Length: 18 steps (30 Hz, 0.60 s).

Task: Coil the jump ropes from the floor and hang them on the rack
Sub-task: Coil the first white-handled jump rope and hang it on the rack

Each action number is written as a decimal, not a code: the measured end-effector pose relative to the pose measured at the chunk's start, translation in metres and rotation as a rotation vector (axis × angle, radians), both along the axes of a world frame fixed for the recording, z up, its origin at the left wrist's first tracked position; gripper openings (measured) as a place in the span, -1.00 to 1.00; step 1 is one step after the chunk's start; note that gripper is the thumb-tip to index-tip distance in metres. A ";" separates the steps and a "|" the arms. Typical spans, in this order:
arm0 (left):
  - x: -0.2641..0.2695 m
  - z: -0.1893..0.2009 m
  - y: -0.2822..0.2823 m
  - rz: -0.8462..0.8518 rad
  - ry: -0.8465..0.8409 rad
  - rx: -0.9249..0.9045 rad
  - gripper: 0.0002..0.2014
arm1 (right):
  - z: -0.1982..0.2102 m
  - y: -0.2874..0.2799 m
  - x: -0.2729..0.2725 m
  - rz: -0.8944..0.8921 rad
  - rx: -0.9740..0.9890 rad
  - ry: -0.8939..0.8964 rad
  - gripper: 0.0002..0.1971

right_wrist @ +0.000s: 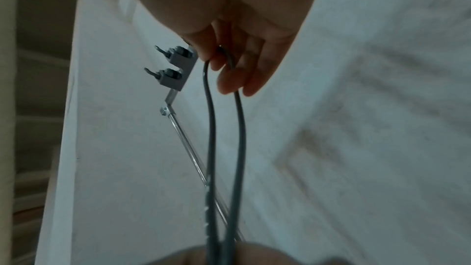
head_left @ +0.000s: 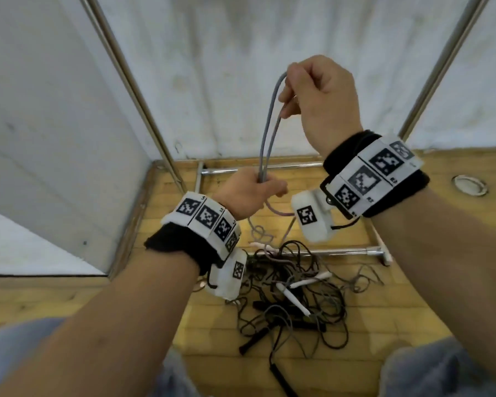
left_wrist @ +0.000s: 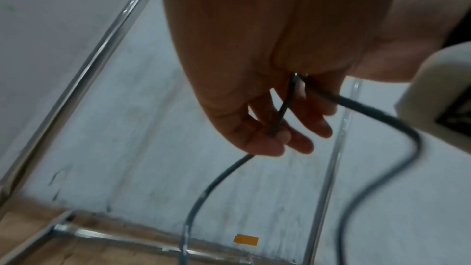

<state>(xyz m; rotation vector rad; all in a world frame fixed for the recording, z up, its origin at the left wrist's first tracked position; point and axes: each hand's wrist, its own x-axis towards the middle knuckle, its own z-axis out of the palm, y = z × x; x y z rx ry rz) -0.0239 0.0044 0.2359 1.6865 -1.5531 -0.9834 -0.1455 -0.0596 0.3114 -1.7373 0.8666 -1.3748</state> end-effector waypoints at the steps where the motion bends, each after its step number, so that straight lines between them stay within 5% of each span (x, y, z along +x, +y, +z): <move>1: -0.001 0.009 0.008 -0.028 -0.013 -0.030 -0.74 | 0.009 0.003 -0.004 -0.013 -0.003 -0.024 -0.77; 5: -0.005 0.043 0.036 -0.088 -0.037 -0.046 -0.72 | 0.041 0.020 -0.022 -0.095 0.002 -0.029 -0.77; 8: -0.011 0.064 0.051 0.042 0.166 -0.108 -0.92 | 0.058 0.037 -0.032 -0.018 0.077 -0.090 -0.80; 10: -0.015 0.073 0.053 0.099 0.274 -0.124 -0.68 | 0.067 0.049 -0.034 0.015 0.063 -0.082 -0.79; 13: -0.022 0.080 0.050 -0.013 0.274 -0.042 -0.59 | 0.074 0.057 -0.029 0.056 0.022 -0.033 -0.77; 18: -0.021 0.075 0.032 -0.150 0.647 0.030 -0.69 | 0.064 0.032 -0.023 -0.054 0.019 0.002 -0.78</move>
